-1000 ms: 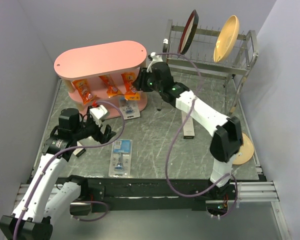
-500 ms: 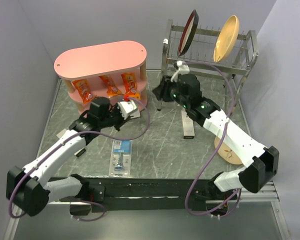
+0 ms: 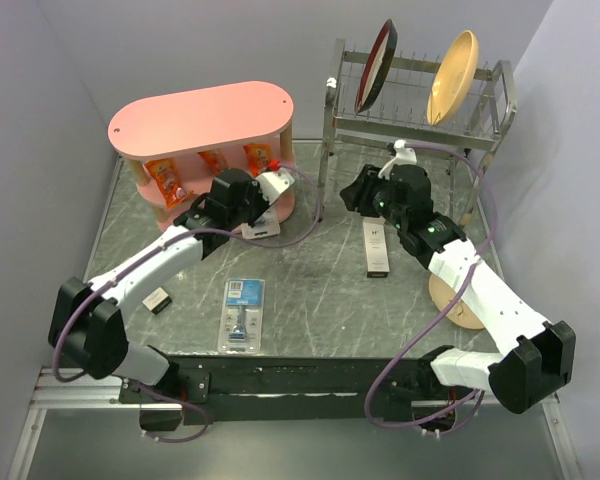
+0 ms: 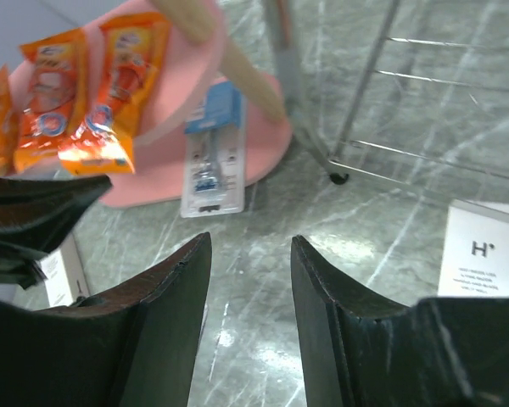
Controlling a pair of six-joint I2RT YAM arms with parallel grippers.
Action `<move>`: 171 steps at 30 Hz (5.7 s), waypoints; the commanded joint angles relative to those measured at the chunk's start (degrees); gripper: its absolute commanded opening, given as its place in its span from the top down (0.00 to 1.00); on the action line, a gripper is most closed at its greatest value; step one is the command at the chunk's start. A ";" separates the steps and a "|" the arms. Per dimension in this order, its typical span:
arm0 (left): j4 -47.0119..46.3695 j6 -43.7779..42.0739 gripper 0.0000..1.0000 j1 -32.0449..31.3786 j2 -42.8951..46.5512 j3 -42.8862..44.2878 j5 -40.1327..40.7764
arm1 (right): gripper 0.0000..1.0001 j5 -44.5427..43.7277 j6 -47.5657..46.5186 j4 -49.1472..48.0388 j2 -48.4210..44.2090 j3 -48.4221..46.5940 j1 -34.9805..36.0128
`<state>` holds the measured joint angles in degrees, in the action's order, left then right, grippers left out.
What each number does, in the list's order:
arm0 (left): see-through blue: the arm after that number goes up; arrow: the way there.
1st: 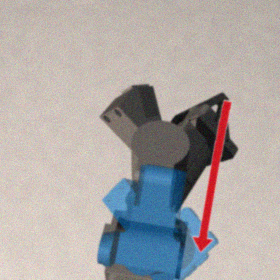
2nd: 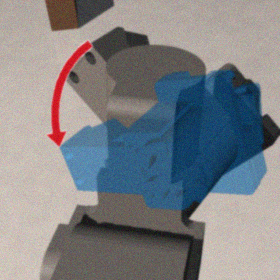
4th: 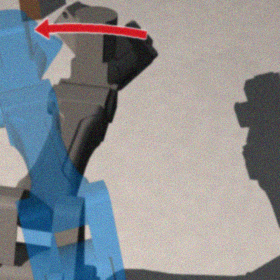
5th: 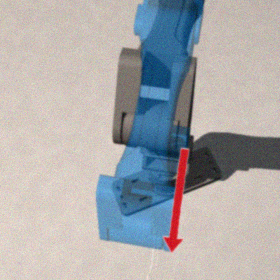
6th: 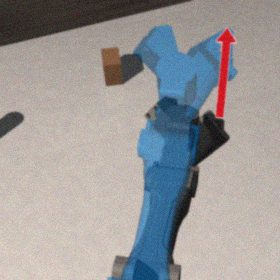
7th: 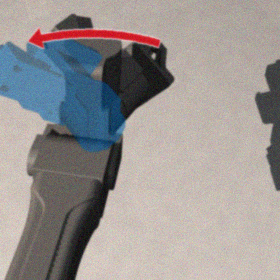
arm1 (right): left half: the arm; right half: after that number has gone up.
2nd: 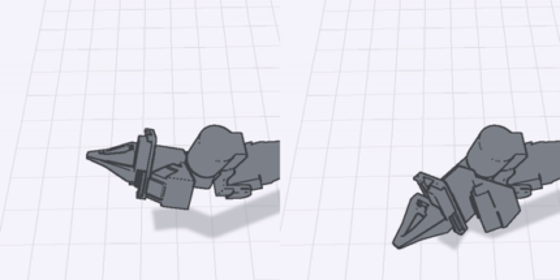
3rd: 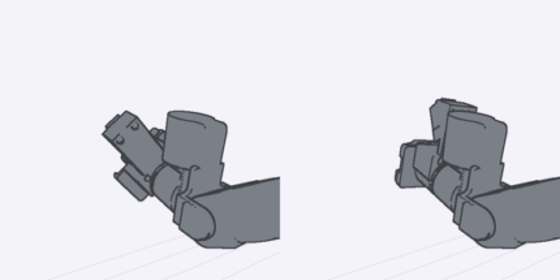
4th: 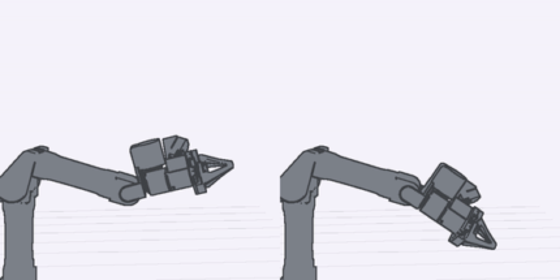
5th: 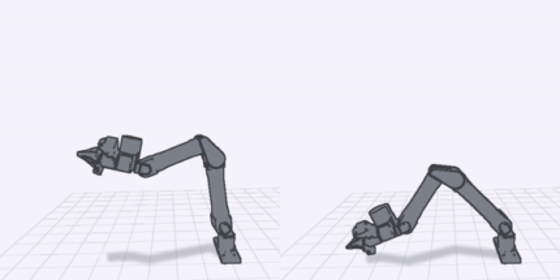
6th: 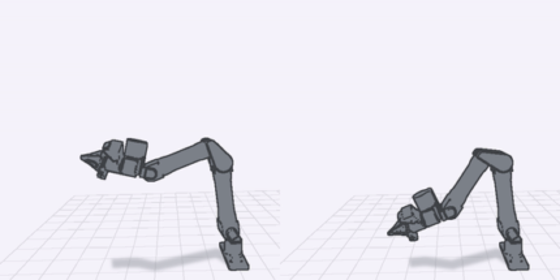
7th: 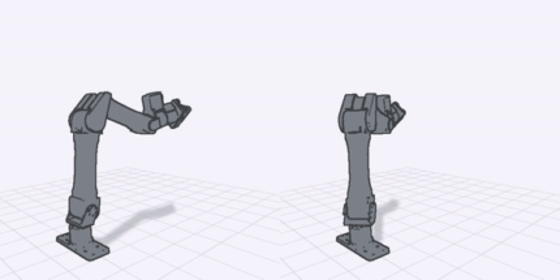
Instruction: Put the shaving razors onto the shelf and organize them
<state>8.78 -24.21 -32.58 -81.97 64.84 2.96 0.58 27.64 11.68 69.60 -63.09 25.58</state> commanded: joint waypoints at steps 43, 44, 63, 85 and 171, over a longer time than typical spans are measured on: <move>21.90 53.63 0.01 -3.98 3.76 -11.40 -3.14 | 0.24 11.46 -11.55 -0.87 9.85 0.87 3.60; 22.59 55.13 0.01 -4.33 1.84 -11.49 -3.14 | 0.24 11.46 -11.99 -0.96 10.11 0.52 3.68; 24.45 59.98 0.00 -5.13 -0.02 -10.52 7.68 | 0.23 11.73 -11.99 -2.10 10.55 1.57 3.77; 18.64 56.64 0.00 -3.19 -3.45 -15.71 2.93 | 0.23 10.85 -13.22 -3.33 9.94 2.18 3.42; 25.76 61.99 0.01 6.21 8.59 -21.50 7.85 | 0.22 11.46 -14.37 -3.07 9.24 3.50 4.12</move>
<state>28.18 31.35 -26.63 -72.40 46.09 12.67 11.70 14.48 9.89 82.13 -60.36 28.77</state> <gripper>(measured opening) 0.995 0.776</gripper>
